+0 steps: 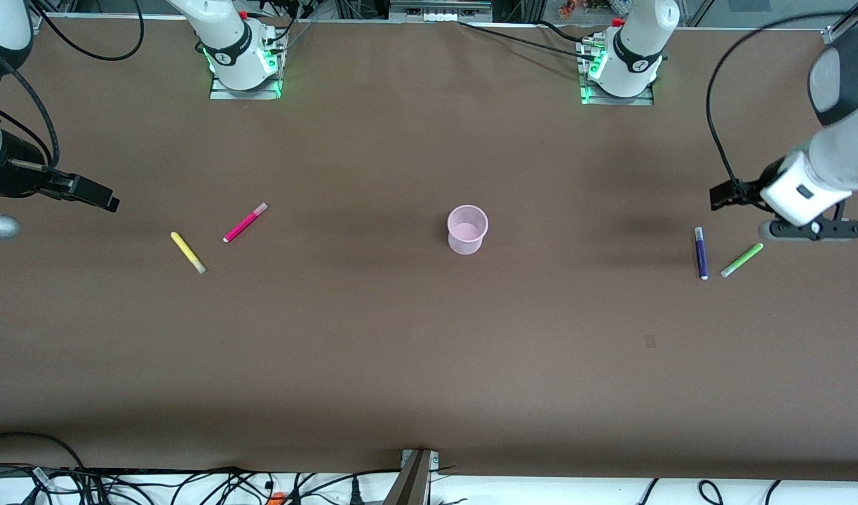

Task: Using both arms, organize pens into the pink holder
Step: 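Reach the right gripper to the pink marker while the left gripper reaches the blue marker, then grasp the pink marker with the right gripper while the left gripper grasps the blue marker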

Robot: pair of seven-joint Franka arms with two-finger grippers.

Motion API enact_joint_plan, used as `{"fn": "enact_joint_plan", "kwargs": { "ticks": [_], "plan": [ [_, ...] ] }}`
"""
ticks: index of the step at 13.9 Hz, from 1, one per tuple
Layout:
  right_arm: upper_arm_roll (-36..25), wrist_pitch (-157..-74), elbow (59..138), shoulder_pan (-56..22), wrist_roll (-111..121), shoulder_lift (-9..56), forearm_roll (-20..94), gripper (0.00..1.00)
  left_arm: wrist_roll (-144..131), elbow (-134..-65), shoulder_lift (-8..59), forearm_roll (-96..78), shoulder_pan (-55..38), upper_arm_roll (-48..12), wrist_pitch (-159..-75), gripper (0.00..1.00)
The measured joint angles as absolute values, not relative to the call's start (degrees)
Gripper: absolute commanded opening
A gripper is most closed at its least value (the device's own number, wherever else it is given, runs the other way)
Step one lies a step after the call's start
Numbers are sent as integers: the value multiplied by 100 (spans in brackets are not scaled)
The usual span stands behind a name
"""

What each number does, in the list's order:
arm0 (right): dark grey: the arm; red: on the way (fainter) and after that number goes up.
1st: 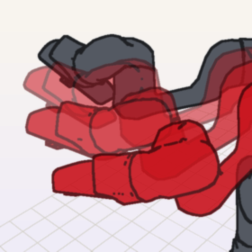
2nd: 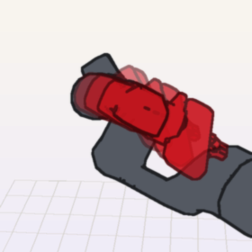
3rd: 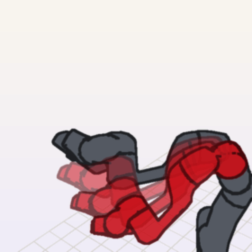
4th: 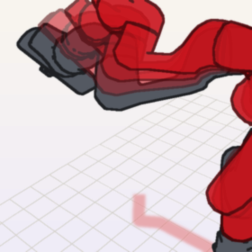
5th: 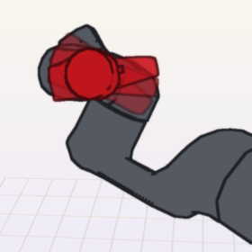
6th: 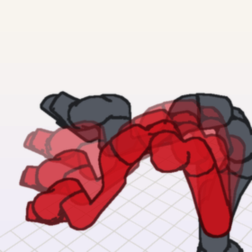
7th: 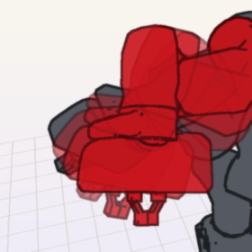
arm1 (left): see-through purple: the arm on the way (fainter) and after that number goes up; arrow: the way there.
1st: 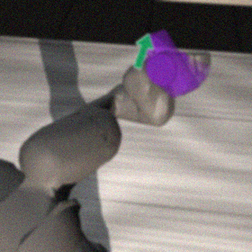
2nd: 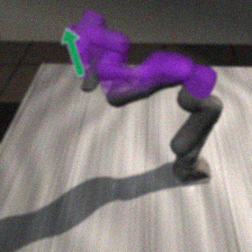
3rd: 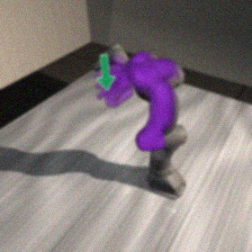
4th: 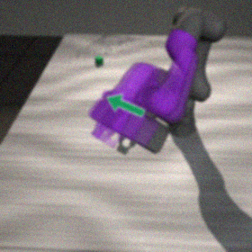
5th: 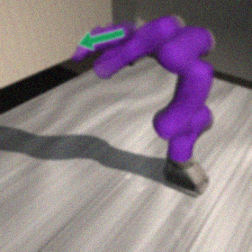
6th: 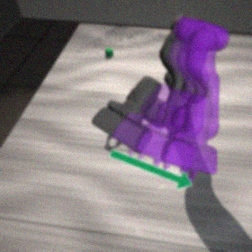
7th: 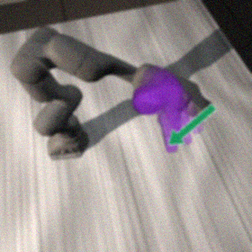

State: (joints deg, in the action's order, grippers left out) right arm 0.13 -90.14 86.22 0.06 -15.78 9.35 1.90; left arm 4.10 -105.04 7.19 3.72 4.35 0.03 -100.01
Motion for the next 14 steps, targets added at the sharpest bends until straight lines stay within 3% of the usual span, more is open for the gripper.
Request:
{"fn": "enact_joint_plan", "kwargs": {
  "ticks": [7,12,14],
  "plan": [
    [49,-9408,8835,-268,-3237,1919,187,94,1134,-11134,1794,693,738,-12,-11912,100],
    [57,-11017,10043,-780,-4407,2199,4,94,1318,-11652,2493,868,940,-3,-13326,100],
    [17,-11296,10483,-772,-4450,2198,-1,94,1401,-11654,2787,869,1027,-3,-13678,80]
  ]
}}
